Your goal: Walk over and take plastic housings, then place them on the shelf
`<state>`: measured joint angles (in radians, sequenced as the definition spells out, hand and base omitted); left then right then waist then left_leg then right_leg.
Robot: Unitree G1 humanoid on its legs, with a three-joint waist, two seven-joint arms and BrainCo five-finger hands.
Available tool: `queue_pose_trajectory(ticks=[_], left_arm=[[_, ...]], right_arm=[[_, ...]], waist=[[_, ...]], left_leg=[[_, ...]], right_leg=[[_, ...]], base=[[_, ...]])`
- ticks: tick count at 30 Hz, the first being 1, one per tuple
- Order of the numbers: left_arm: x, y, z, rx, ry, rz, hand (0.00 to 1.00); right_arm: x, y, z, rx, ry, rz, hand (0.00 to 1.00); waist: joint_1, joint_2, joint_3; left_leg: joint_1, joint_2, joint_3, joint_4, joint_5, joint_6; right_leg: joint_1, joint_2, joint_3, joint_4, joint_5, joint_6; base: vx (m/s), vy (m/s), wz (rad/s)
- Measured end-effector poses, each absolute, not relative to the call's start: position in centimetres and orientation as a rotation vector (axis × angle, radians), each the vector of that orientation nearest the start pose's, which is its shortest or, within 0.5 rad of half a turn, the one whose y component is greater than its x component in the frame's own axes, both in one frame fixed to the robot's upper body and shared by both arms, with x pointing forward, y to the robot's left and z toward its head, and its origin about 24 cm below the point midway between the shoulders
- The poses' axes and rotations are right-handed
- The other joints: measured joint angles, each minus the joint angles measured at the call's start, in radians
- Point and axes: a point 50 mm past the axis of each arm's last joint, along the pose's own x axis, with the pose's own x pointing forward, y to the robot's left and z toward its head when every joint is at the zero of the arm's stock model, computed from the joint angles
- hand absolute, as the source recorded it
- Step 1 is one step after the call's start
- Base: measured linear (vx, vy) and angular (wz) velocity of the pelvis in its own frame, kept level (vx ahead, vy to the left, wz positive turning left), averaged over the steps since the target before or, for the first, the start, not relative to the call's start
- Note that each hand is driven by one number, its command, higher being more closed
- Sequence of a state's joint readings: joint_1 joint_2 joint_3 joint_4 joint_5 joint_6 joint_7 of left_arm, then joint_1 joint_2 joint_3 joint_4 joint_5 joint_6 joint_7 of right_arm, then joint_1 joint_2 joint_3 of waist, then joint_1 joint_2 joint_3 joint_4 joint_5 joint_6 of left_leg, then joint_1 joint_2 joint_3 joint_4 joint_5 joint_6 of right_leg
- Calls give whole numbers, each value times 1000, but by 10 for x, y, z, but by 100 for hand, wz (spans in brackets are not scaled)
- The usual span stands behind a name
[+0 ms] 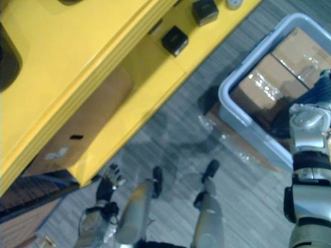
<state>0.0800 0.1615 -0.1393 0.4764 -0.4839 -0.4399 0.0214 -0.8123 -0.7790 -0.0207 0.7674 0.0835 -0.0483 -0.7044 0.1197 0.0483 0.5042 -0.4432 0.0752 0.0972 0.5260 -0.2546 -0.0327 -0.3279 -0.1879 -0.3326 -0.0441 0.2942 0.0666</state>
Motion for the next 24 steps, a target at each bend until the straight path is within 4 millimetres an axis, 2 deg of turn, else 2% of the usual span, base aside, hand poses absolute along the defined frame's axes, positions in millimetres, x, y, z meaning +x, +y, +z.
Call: queue_pose_trajectory(ticks=[3,7,8,13,14,17,19,24], left_arm=[[213,185,-35,-297,97,142,0],[216,188,-24,-335,41,154,0],[217,190,-20,-341,19,160,0],[218,195,-8,-341,-26,159,0],[215,196,-9,-342,-15,155,0],[213,192,-10,-351,4,126,0],[211,192,-12,-356,29,113,0],[213,194,-9,-441,42,59,0]], right_arm=[[334,-347,239,-442,-430,-1013,100],[335,-339,237,-385,-452,-1010,100],[335,-337,233,-361,-451,-1008,100],[329,-337,214,-314,-438,-1023,100],[328,-334,207,-293,-428,-1021,100],[321,-331,191,-281,-409,-1011,100],[316,-324,173,-267,-379,-989,100],[302,-311,145,-209,-348,-910,100]], waist=[[1,-9,2],[2,-39,-4],[2,-55,-12],[6,-93,-40],[6,-104,-62],[7,-113,-100],[7,-123,-163],[2,-148,-241]], left_leg=[[20,0,1,-5,0,0],[59,0,2,-20,0,-1],[72,0,2,-29,1,-2],[125,0,0,-60,4,-7],[137,0,4,-72,4,-8],[193,2,12,-98,4,-11],[227,7,26,-122,1,-15],[304,18,56,-174,0,-23]], right_leg=[[18,1,0,-3,0,0],[57,2,-3,-15,-1,0],[71,2,-8,-21,-3,-1],[120,6,-22,-33,-13,-1],[125,6,-22,-33,-17,1],[161,8,-21,-33,-26,6],[175,13,-21,-34,-32,-1],[212,18,-21,-35,-67,-7]], base=[[0,0,0],[6,-1,1],[0,0,0],[56,-11,5],[73,-6,-5],[95,0,-6],[82,-3,-18],[69,-26,-18]])
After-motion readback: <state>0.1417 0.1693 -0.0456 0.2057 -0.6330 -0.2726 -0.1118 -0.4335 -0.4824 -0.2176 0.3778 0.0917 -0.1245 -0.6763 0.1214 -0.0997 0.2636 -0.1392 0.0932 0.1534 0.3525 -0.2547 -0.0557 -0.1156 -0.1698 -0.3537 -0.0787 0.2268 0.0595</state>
